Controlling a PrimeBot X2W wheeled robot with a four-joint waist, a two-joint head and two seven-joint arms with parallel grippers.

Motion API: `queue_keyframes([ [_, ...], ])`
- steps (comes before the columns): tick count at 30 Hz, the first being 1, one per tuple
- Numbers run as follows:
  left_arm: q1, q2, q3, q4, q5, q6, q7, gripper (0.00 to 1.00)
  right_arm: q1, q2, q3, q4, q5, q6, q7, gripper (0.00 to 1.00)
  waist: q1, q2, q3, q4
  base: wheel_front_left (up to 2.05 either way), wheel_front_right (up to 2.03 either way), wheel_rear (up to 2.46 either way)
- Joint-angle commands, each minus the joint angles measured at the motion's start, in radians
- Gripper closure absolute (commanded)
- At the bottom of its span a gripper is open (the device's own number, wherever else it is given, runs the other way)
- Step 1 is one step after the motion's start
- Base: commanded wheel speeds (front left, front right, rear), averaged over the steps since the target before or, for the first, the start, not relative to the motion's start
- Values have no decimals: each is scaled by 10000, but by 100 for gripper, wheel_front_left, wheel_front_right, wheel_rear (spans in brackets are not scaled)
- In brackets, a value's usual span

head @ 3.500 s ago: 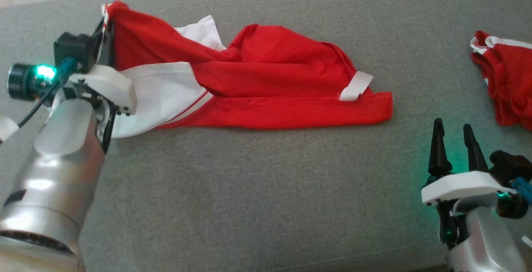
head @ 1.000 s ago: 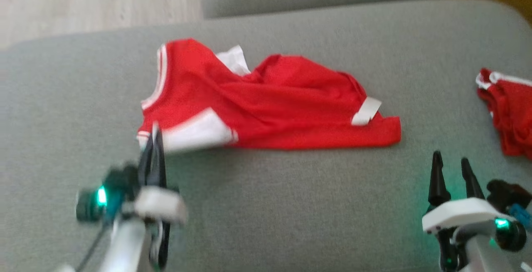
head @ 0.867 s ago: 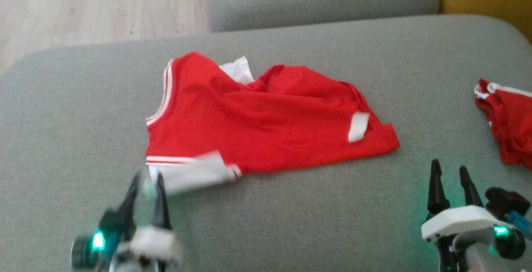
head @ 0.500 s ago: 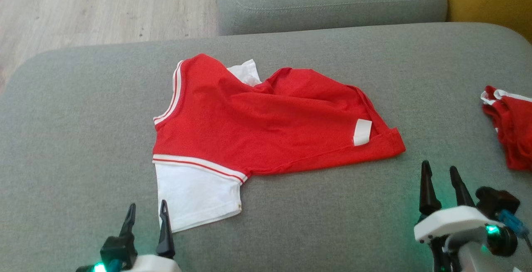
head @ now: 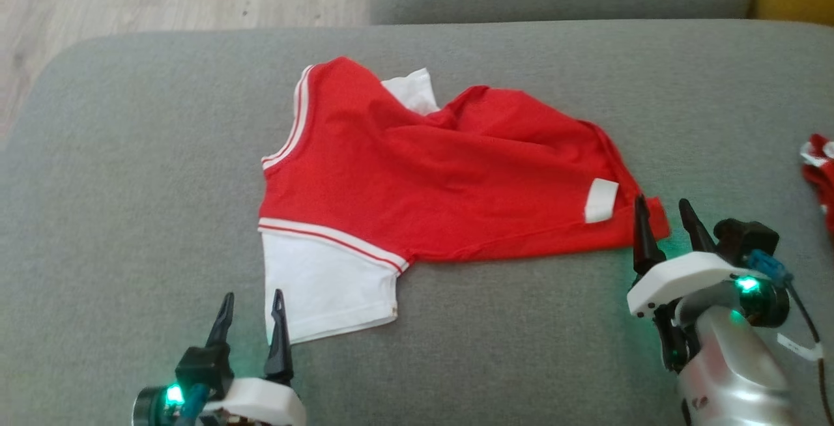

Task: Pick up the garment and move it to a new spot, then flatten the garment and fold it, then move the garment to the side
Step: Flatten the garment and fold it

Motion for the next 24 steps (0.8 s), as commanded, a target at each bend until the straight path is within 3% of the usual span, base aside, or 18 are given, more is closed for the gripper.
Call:
queue_keyframes([
  [1,-375,14,170,-204,-82,-36,-97,0,-462,-54,132,-9,-105,-7,-57,0,-2,0,139,167,0,0,0],
  [13,-403,13,24,-242,-142,-31,-97,0,-870,-54,-451,833,-684,-7,-57,2,-2,0,309,436,0,0,0],
  [15,-417,13,19,-276,-149,-42,-97,0,-894,-54,-477,837,-742,-7,-57,25,-2,0,322,455,0,0,0],
  [17,-432,13,-29,-290,-138,-73,-97,0,-883,-54,-446,692,-760,-7,-57,64,-2,0,327,496,0,0,0],
  [18,-439,13,-59,-287,-126,-91,-97,0,-854,-54,-438,649,-777,-7,-57,93,-2,0,322,508,0,0,0],
  [19,-440,13,-84,-277,-123,-102,-97,0,-831,-54,-433,600,-776,-7,-57,100,-2,0,316,512,0,0,0],
  [24,-326,13,-117,-224,-176,-81,-97,0,-608,-54,-166,-173,-793,-7,-57,100,-2,0,124,425,0,0,0],
])
